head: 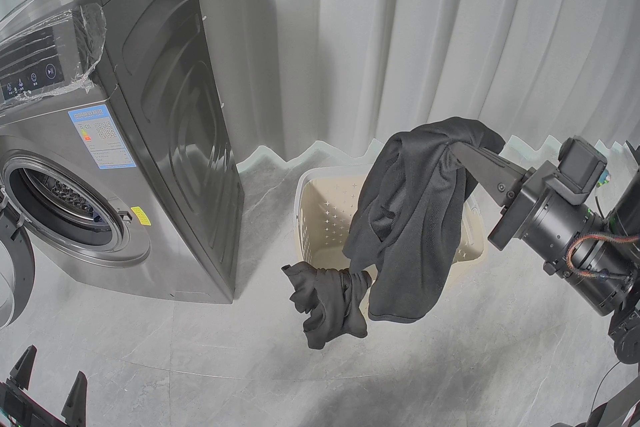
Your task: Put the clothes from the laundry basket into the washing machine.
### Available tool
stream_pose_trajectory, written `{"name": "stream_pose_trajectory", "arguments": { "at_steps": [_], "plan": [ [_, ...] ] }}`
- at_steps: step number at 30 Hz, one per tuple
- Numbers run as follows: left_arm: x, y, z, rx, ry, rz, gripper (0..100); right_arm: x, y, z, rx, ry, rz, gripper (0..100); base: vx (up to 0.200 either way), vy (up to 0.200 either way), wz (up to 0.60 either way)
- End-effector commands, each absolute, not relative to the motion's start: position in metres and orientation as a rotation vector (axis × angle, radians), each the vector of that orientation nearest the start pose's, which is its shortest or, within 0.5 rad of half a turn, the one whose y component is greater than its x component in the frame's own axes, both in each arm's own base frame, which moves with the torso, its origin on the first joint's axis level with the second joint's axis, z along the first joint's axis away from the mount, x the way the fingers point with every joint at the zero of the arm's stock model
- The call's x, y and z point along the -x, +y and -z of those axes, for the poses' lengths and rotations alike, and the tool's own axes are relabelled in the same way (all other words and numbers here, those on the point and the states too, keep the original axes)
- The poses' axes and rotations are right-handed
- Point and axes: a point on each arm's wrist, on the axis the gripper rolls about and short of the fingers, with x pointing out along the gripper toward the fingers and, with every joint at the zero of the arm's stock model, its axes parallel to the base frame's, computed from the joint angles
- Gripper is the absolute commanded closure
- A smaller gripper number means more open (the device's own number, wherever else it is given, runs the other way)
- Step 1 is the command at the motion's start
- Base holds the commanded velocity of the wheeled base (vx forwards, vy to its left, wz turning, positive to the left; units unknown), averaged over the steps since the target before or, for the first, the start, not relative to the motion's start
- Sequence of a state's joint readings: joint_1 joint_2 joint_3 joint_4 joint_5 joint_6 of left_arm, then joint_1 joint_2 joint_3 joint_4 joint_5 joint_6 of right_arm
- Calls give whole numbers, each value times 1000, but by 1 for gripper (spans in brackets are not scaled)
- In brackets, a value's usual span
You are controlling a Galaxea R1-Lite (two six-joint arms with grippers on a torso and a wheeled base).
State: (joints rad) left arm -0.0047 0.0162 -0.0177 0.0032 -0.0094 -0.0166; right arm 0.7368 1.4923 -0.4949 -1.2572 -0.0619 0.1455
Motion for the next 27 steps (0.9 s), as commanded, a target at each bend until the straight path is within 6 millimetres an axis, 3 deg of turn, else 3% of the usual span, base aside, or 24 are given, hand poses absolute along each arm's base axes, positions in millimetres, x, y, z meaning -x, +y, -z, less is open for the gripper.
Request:
{"name": "stream_pose_trajectory", "arguments": {
  "at_steps": [1, 11, 27],
  "plan": [
    [23, 0, -76, 17, 2, 15, 0, -168, 149, -227, -253, -227, -688, 100, 0, 0, 0],
    [23, 0, -76, 17, 2, 14, 0, -175, 137, -230, -211, -287, -620, 100, 0, 0, 0],
    [23, 0, -76, 12, 2, 14, 0, -180, 141, -227, -201, -286, -609, 100, 0, 0, 0]
  ]
}}
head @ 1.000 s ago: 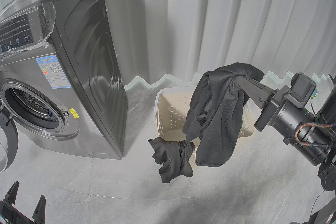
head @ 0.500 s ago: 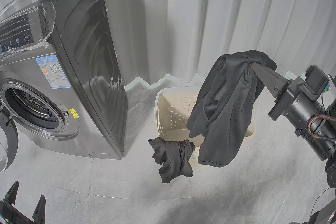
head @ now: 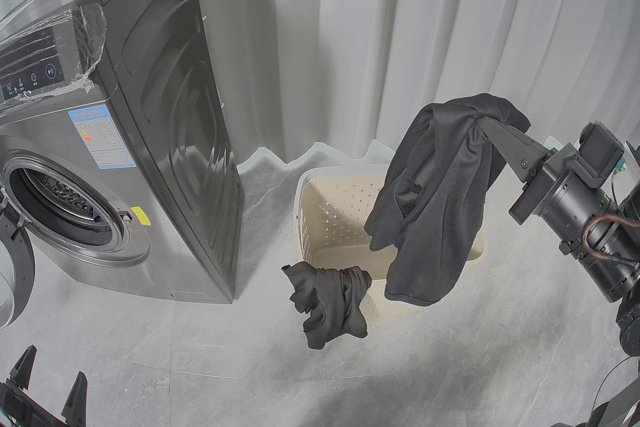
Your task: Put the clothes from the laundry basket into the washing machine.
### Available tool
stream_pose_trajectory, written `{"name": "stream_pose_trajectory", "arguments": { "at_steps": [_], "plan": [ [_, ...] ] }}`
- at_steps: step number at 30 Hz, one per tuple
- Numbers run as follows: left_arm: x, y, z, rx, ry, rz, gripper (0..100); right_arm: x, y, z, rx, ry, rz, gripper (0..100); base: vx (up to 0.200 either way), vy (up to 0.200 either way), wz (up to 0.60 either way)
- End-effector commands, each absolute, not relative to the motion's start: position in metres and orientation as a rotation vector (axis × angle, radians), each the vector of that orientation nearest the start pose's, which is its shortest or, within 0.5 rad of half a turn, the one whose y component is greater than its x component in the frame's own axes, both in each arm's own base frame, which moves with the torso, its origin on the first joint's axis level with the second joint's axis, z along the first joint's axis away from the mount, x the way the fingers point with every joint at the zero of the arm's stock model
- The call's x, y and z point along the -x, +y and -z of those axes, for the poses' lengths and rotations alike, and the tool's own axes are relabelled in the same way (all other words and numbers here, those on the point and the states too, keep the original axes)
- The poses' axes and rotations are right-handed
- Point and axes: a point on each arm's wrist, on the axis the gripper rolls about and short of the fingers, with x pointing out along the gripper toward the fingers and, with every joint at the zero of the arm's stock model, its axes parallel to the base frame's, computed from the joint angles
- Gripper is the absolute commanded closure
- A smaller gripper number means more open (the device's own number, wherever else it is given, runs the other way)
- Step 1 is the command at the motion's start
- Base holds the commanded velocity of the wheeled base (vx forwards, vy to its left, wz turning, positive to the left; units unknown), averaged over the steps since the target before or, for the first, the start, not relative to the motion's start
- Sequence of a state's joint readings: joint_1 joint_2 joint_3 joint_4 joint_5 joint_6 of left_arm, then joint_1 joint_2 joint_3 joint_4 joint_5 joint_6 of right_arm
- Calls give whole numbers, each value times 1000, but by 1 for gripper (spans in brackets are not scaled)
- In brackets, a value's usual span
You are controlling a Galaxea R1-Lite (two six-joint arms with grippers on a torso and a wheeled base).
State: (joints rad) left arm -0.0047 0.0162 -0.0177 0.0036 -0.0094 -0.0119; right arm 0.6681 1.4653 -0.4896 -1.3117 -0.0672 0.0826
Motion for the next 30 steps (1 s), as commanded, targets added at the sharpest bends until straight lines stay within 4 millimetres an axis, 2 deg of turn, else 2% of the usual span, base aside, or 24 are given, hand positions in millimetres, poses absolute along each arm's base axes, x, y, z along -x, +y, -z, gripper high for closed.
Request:
{"name": "stream_pose_trajectory", "arguments": {
  "at_steps": [1, 4, 25, 30],
  "plan": [
    [23, 0, -76, 12, 2, 14, 0, -181, 141, -228, -202, -287, -609, 100, 0, 0, 0],
    [23, 0, -75, 9, 3, 15, 0, -181, 142, -225, -200, -278, -611, 100, 0, 0, 0],
    [23, 0, -75, 12, 3, 20, 0, -188, 146, -215, -192, -258, -604, 100, -200, 0, 0],
    [23, 0, -75, 11, 3, 20, 0, -188, 145, -215, -192, -258, -603, 100, 0, 0, 0]
  ]
}}
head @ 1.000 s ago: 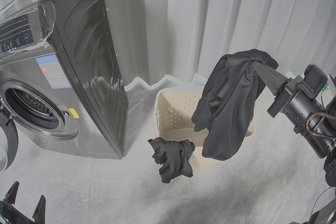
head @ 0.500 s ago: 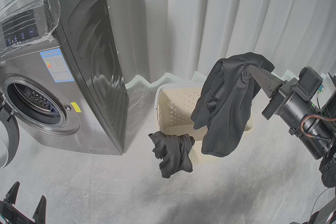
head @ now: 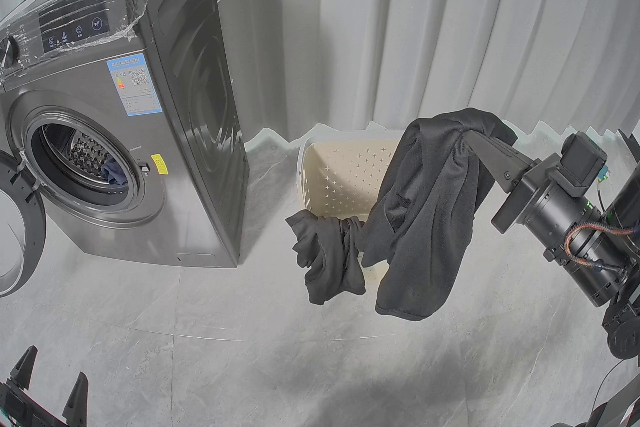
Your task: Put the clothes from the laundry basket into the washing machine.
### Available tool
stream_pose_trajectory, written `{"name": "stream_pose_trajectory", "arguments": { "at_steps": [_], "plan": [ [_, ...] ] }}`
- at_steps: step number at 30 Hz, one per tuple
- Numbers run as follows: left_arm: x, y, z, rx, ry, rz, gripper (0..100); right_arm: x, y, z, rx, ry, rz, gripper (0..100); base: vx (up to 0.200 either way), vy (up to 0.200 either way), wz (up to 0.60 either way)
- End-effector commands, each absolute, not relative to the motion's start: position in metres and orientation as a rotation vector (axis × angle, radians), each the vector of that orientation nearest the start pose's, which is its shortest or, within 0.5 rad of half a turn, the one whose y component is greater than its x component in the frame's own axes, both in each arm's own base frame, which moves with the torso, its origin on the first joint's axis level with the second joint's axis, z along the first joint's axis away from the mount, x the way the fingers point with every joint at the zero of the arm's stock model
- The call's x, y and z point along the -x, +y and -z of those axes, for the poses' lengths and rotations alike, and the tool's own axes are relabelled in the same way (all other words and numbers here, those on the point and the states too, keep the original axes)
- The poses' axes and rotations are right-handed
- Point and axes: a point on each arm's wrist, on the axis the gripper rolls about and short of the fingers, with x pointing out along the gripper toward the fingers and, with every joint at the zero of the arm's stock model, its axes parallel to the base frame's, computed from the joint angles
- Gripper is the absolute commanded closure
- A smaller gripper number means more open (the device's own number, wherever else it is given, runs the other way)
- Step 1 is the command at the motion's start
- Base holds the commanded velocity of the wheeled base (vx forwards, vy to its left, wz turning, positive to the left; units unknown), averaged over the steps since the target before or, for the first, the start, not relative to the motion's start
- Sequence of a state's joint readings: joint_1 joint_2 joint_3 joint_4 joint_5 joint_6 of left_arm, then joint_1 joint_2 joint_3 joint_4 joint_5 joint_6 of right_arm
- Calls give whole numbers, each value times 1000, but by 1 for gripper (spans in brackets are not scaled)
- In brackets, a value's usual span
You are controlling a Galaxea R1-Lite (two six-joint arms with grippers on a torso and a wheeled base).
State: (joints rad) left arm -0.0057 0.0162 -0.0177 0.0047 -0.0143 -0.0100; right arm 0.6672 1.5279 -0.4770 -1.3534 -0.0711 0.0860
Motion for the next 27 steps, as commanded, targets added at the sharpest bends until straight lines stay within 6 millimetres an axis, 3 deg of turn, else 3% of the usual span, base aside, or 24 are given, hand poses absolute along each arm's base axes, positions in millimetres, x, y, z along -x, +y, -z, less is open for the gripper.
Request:
{"name": "stream_pose_trajectory", "arguments": {
  "at_steps": [1, 27],
  "plan": [
    [23, 0, -75, 11, 3, 18, 0, -187, 145, -215, -192, -258, -601, 100, 0, 0, 0],
    [23, 0, -75, 12, 3, 20, 0, -189, 145, -215, -189, -256, -595, 100, 0, 200, 0]
  ]
}}
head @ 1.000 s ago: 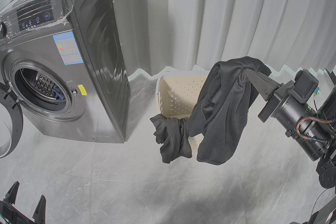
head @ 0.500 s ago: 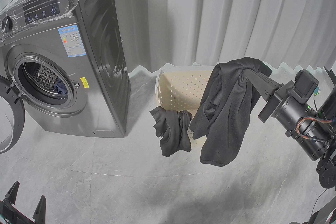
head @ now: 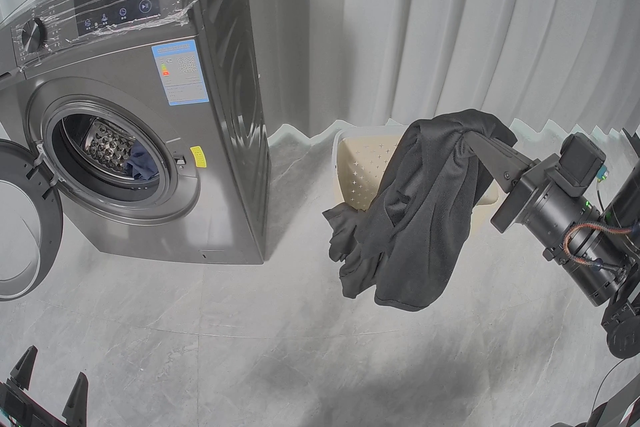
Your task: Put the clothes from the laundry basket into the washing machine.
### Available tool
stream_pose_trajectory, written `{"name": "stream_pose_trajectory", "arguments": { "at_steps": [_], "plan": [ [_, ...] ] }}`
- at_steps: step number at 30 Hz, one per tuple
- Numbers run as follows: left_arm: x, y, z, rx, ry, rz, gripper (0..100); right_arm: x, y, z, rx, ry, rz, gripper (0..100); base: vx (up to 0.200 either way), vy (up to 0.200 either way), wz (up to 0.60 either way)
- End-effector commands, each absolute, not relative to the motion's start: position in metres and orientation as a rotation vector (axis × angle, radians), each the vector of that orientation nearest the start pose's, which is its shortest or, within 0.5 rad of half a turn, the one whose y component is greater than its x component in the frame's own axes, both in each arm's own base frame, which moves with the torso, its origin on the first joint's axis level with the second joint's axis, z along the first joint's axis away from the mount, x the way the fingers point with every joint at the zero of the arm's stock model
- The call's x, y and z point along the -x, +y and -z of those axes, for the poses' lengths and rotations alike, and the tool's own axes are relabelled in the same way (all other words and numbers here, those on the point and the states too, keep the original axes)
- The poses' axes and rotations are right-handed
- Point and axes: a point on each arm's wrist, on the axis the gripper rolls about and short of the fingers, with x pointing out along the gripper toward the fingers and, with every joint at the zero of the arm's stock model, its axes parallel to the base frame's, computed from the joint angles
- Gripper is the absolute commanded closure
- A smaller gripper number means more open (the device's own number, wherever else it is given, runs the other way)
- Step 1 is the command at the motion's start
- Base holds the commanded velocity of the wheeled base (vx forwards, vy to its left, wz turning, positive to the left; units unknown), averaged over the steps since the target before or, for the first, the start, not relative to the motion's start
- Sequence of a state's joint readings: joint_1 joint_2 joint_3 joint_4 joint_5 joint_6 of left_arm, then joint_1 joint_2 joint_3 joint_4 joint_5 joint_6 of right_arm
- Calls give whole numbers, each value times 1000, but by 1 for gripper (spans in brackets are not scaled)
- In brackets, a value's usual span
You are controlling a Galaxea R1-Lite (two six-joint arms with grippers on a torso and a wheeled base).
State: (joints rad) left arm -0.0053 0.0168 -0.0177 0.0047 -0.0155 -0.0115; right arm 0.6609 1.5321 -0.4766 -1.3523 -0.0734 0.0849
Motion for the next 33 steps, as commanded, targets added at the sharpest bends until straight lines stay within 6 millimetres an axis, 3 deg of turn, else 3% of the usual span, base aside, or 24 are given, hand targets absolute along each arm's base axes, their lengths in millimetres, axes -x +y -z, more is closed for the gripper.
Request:
{"name": "stream_pose_trajectory", "arguments": {
  "at_steps": [1, 19, 25, 33],
  "plan": [
    [23, 0, -75, 12, 3, 21, 0, -189, 145, -215, -190, -257, -595, 100, 0, 200, 0],
    [23, 0, -75, 8, 3, 18, 0, -191, 146, -215, -193, -255, -558, 100, 0, 200, 0],
    [23, 0, -75, 6, 3, 17, 0, -192, 146, -215, -193, -254, -560, 100, 0, 0, 0],
    [23, 0, -75, 8, 3, 17, 0, -192, 146, -214, -193, -250, -560, 100, -200, 0, 0]
  ]
}}
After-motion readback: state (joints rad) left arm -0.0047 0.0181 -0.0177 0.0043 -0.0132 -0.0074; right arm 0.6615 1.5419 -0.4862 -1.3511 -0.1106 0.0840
